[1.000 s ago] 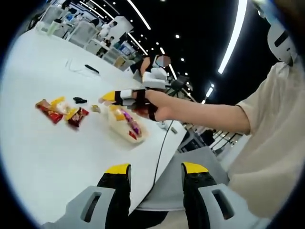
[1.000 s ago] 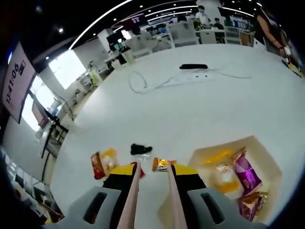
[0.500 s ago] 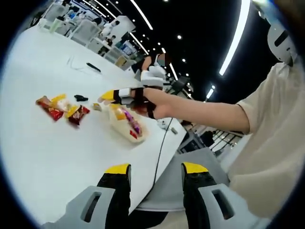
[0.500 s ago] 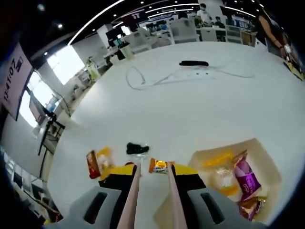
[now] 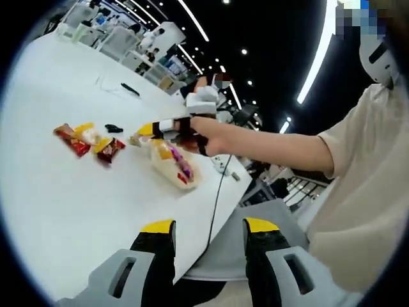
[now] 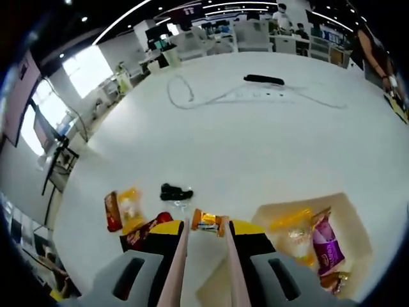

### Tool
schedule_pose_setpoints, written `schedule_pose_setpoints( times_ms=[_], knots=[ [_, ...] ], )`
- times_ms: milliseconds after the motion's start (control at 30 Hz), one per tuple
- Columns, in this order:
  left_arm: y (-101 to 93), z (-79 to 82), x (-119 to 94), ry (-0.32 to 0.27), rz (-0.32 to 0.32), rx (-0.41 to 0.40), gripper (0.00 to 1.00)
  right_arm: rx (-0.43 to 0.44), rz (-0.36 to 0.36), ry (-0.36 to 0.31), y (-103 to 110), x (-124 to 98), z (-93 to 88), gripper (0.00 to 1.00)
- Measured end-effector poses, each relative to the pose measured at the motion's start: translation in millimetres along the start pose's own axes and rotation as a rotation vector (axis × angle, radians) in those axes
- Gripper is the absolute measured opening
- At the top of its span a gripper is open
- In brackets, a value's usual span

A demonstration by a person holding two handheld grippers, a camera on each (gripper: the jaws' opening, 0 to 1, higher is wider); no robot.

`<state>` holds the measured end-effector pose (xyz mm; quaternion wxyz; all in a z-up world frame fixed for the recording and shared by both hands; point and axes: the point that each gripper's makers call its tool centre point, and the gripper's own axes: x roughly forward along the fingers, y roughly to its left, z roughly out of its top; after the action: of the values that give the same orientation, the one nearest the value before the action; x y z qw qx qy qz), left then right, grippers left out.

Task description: Place the target food into the container with the food tongs after gripping and lifting it, then release it inside without dropping or visibly crushing the food.

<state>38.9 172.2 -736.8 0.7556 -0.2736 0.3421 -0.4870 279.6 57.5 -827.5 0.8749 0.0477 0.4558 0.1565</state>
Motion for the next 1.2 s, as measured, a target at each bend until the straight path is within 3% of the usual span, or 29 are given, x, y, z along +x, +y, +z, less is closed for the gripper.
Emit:
schedule_pose_setpoints(
  times_ms=[300, 800, 1000, 1033, 1200],
  knots=[
    [2.9, 0.4, 1, -0.007, 0.001, -0.008, 0.41, -0.018, -0.014, 0.017, -2, 6, 2.5, 0.27],
    [5.0, -2.3, -1, -0.014, 0.005, -0.024, 0.41, -0.122, 0.013, 0.062, 5, 16, -0.9, 0.27],
    [3.7, -3.0, 0, -0.015, 0.002, -0.025, 0.41, -0.225, 0.058, 0.081, 17, 16, -6.3, 0.27],
    [3.4, -2.8, 0, -0.015, 0.002, -0.024, 0.41, -0.294, 0.074, 0.091, 23, 15, -9.9, 0.27],
    [3.4, -2.0, 0, -0.02, 0.003, -0.023, 0.41, -0.371, 0.098, 0.109, 35, 13, -19.5, 0.27]
  ],
)
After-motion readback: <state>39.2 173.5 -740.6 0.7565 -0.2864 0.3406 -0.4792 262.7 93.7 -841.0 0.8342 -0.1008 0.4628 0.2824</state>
